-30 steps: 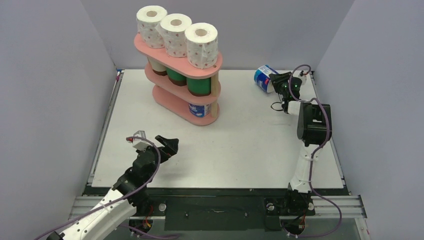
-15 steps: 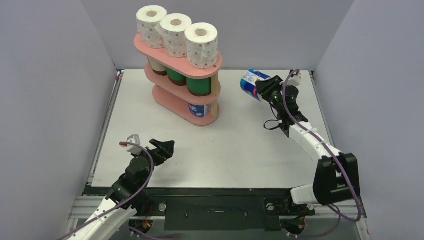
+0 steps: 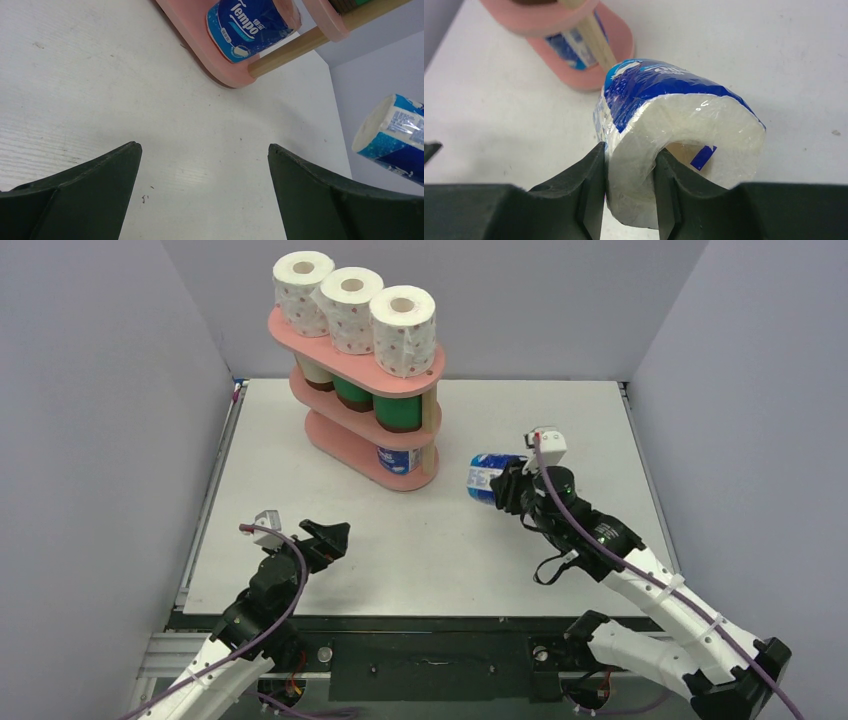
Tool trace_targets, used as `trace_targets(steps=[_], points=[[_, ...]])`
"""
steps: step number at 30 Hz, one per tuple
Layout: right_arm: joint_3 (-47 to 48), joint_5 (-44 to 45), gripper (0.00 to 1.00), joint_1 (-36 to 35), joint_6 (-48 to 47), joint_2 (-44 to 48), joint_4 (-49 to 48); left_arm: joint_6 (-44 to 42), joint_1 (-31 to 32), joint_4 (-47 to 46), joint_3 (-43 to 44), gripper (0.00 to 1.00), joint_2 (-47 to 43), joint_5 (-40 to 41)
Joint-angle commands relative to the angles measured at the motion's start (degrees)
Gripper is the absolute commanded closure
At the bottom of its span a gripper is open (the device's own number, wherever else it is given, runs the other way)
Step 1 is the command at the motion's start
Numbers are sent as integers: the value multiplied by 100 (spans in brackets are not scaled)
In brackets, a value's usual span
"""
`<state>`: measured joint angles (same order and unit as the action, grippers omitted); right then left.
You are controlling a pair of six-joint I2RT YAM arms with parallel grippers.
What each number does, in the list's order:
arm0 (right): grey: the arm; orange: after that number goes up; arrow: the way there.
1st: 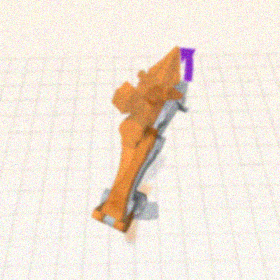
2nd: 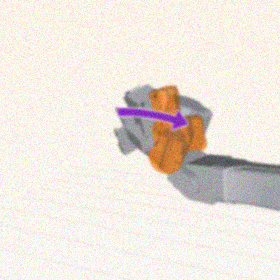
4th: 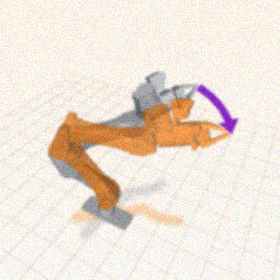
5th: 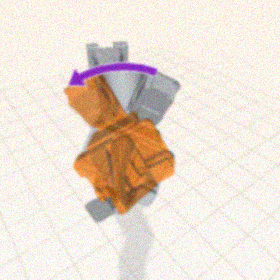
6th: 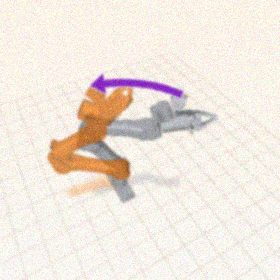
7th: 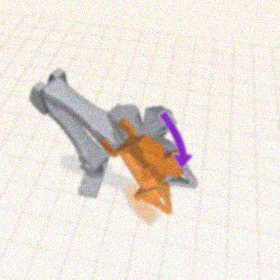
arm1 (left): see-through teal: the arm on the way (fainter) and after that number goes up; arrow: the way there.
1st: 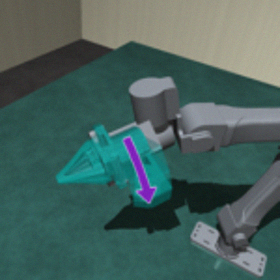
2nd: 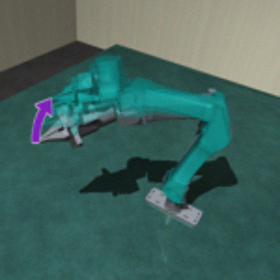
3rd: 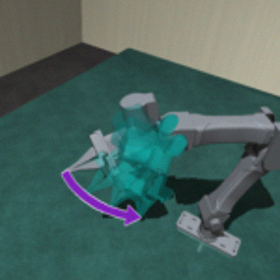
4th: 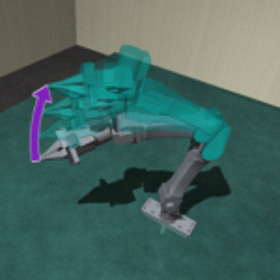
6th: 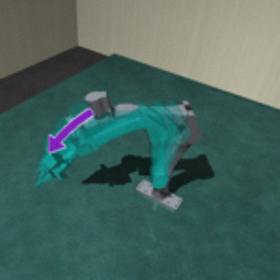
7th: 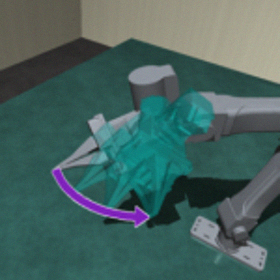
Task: Place and organize the paper towels onto the shelf
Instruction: Place the paper towel at the center of the board.
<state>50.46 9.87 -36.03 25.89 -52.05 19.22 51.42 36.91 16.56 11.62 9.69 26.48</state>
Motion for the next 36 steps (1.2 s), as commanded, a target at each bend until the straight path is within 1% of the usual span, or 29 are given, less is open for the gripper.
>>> trace_targets(steps=[1, 2, 4, 6, 12, 15, 19, 22, 27, 29, 31, 33, 34, 35, 36], points=[[633, 1260, 82, -1220, -724, -59, 1348, -111, -30, -53, 272, 1, 85, -151], [729, 1398, 82, -1410, -747, -209, 1453, -199, -32, -46, 353, 1, 182, -176], [828, 1930, 82, -2152, -817, -477, 1702, -343, -27, 8, 502, 0, 384, -227], [897, 2166, 82, -2571, -858, -840, 1815, -450, -30, 128, 667, 0, 626, -302], [1275, 2303, 82, -3206, -1089, -1993, 1913, -715, -28, 290, 1013, 2, 1111, -688], [1562, 2189, 82, -3345, -1281, -2612, 1993, -746, -31, 376, 1130, 3, 1312, -909], [1796, 1987, 78, -3517, -1380, -3108, 1987, -615, -32, 549, 1250, 3, 1623, -990], [1861, 1813, 76, -3545, -1422, -3289, 1972, -533, -31, 629, 1348, 4, 1868, -975], [1813, 1587, 74, -3551, -1411, -3487, 1926, -279, -26, 567, 1320, 4, 2012, -1007], [1767, 1534, 71, -3551, -1386, -3514, 1902, -213, -30, 509, 1277, 4, 2031, -1021], [1723, 1482, 66, -3551, -1361, -3516, 1885, -163, -26, 473, 1244, 4, 2055, -1035], [1696, 1453, 59, -3548, -1329, -3501, 1862, -110, -30, 443, 1231, 4, 2093, -1048], [1689, 1429, 54, -3555, -1322, -3475, 1864, -56, -31, 440, 1223, 4, 2132, -1052], [1688, 1408, 52, -3553, -1301, -3459, 1856, -28, -28, 426, 1216, 4, 2179, -1071], [1683, 1383, 48, -3560, -1290, -3416, 1852, 17, -28, 407, 1214, 4, 2200, -1077]])
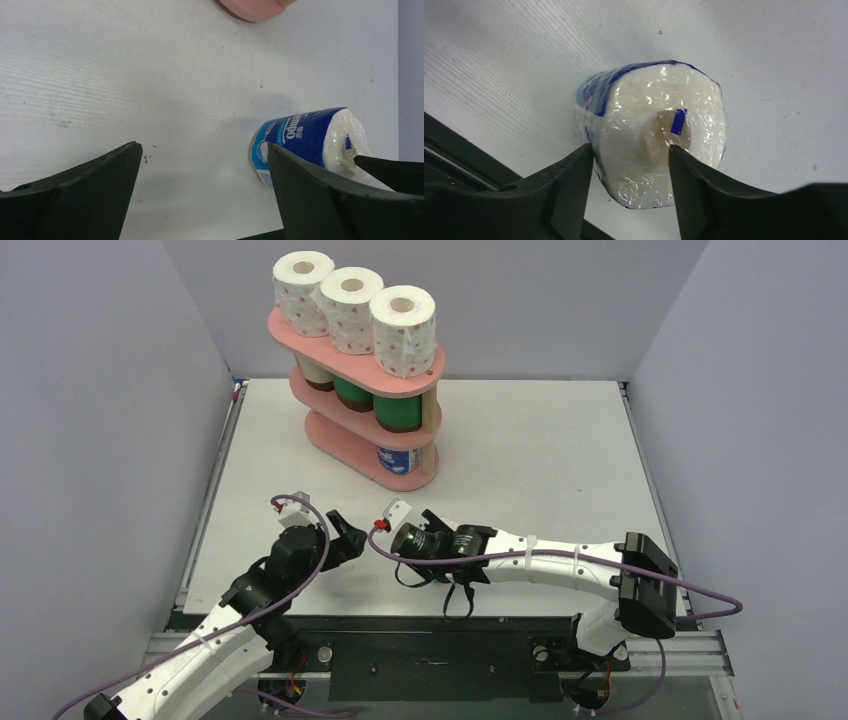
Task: Place and organize the paper towels onto the shelf
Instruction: Place the paper towel at the center of the board.
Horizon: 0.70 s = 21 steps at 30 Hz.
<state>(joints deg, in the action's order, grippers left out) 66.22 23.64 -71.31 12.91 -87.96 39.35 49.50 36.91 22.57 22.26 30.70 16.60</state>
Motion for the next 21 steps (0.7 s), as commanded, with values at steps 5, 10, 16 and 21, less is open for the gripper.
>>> trace_targets(steps=[5, 10, 16, 21], points=[[68, 47, 34, -53, 127, 519, -180, 422, -35, -177, 225, 4, 343, -25], [-190, 461, 32, -4, 471, 1295, -258, 659, -39, -67, 362, 4, 552, 142], [-1209, 1679, 34, 599, 1745, 2554, -947, 317, -44, -1004, 329, 4, 860, -965], [-2731, 870, 35, 1944, 2716, 3816, -1828, -24, 123, -989, 889, 4, 1775, -1618]])
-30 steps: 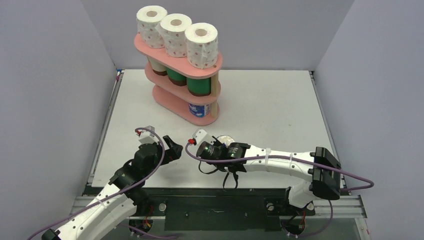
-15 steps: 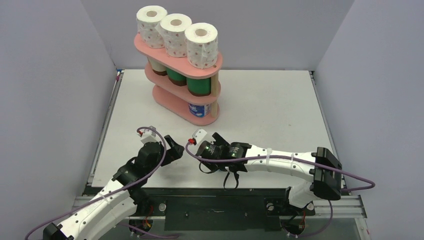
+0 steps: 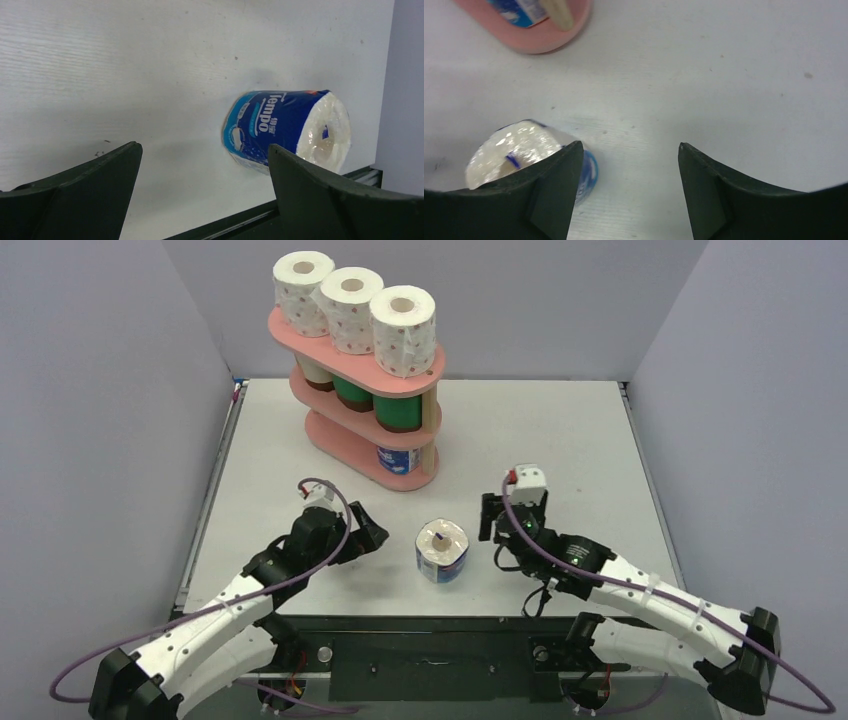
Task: Place and organize the paper towels onto the shelf
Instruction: Place the paper towel at the center of the board, then pick up the paper towel from the center of the board.
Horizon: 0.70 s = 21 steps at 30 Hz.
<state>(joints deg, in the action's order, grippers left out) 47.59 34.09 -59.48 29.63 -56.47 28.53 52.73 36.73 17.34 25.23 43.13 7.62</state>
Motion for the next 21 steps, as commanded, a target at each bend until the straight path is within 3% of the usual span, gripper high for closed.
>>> trace_targets(steps=[1, 6, 14, 21], points=[[-1013, -289, 35, 881, 1157, 775, -940, -389, 207, -463, 716, 4, 605, -738], [-1638, -553, 36, 1140, 1245, 1259, -1353, -653, 880, -384, 1118, 4, 1006, -390], [-1846, -515, 38, 1159, 1348, 1290, -1476, -1012, 1245, -175, 1793, 0, 2047, -294], [-1971, -442, 39, 1169, 1402, 1348, -1491, -1228, 1381, -243, 2193, 11, 2740, -367]])
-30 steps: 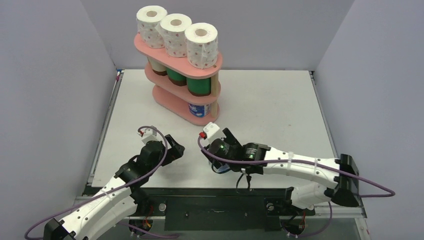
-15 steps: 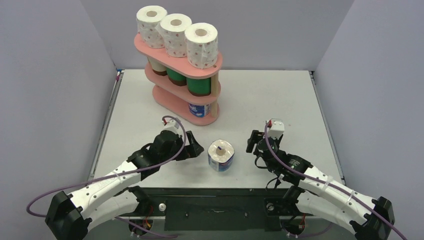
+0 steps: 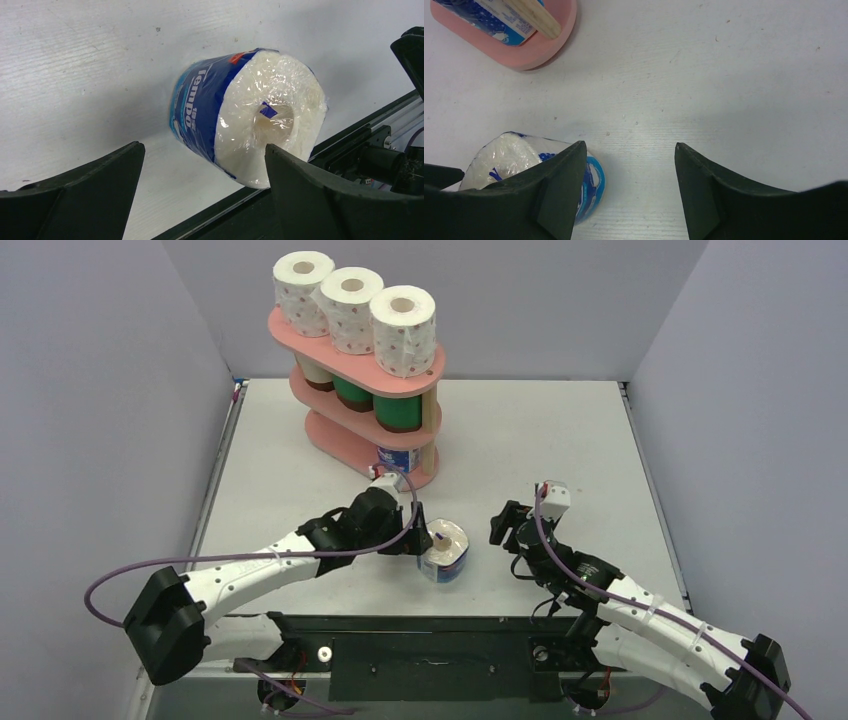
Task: Place and organize the paper towels onto the shelf
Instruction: Pick up the paper towel from the center of the board.
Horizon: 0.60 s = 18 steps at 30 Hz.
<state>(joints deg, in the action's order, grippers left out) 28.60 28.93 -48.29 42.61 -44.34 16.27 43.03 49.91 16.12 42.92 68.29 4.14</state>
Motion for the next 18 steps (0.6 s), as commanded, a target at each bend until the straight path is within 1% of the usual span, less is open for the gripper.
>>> trace_targets(steps=[1, 9, 18], points=[[-77, 85, 39, 53, 113, 149, -258, -276, 72, -123, 493, 13, 275, -43], [-62, 133, 40, 95, 83, 179, -159, -363, 157, -146, 647, 21, 795, -27], [-55, 116, 40, 130, 24, 183, -179, -350, 223, -248, 704, 41, 1106, -126]])
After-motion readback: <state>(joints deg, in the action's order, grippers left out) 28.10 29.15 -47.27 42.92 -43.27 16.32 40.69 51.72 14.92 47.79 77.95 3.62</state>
